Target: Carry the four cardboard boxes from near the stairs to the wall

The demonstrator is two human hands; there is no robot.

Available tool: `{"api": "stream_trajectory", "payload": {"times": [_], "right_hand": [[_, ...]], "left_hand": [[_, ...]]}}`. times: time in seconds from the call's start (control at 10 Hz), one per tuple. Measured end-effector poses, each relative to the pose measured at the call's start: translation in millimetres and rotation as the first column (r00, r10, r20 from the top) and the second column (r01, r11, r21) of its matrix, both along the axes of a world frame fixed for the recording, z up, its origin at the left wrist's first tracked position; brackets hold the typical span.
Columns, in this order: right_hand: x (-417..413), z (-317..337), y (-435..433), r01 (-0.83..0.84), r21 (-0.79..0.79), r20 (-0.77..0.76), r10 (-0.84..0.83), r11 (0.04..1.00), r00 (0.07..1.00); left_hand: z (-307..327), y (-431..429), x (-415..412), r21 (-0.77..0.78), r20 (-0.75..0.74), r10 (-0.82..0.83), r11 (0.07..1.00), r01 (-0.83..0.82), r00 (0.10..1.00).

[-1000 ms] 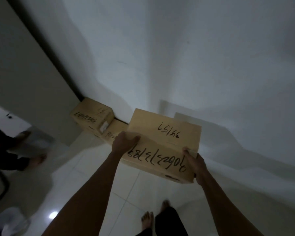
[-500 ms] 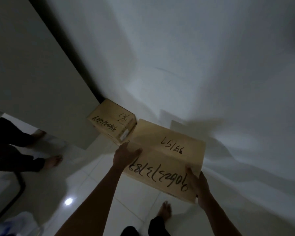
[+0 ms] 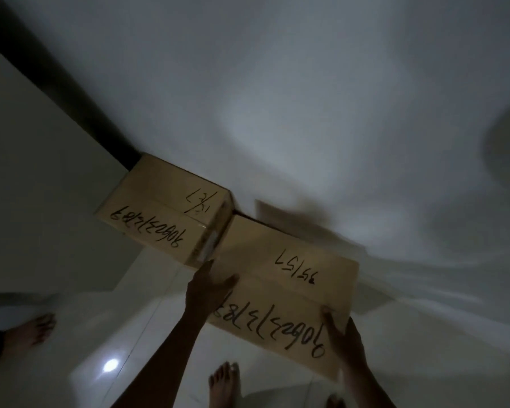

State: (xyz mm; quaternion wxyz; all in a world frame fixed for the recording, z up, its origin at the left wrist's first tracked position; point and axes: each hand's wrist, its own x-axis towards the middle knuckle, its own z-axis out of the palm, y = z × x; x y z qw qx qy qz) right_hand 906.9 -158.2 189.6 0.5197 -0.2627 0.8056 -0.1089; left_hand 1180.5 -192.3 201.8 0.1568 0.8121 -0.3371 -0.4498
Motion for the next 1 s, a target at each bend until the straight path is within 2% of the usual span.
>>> {"api": "stream_trajectory", "payload": {"times": [0.2, 0.3, 0.4, 0.5, 0.6, 0.8, 1.0], "right_hand": [[31.3, -80.6, -12.7, 0.078, -0.061, 0.033, -0.076, 0.995, 0.997], [43.6, -86.7, -22.5, 0.071, -0.093, -0.033, -0.074, 0.993, 0.997], [47.6, -93.0, -27.9, 0.077, -0.111, -0.072, -0.085, 0.991, 0.994], [54.7, -91.9, -36.1, 0.083, -0.127, -0.051, -0.09, 0.989, 0.995], [63.7, -92.5, -48.8, 0.087, -0.143, -0.023, -0.091, 0.986, 0.996], [65.4, -94.4, -55.6, 0.066, -0.151, -0.042, -0.073, 0.986, 0.996], [65.3, -88.2, -59.1, -0.052, -0.117, -0.166, 0.032, 0.992, 0.986]], "left_hand": [[-85.6, -28.9, 31.9, -0.207, 0.064, -0.123, 0.969, 0.134, 0.99], [-102.1, -31.3, 36.9, -0.212, 0.163, -0.094, 0.969, 0.128, 0.982], [-99.2, -36.2, 32.0, -0.271, 0.312, -0.127, 0.938, 0.216, 0.942], [-91.6, -42.1, 25.8, -0.263, 0.576, -0.314, 0.803, 0.535, 0.755], [-96.7, -41.9, 31.0, -0.18, 0.558, -0.444, 0.76, 0.625, 0.701], [-107.9, -43.5, 51.2, -0.2, 0.502, -0.535, 0.693, 0.693, 0.68], [-95.4, -46.0, 49.5, -0.187, 0.48, -0.575, 0.671, 0.717, 0.663]]}}
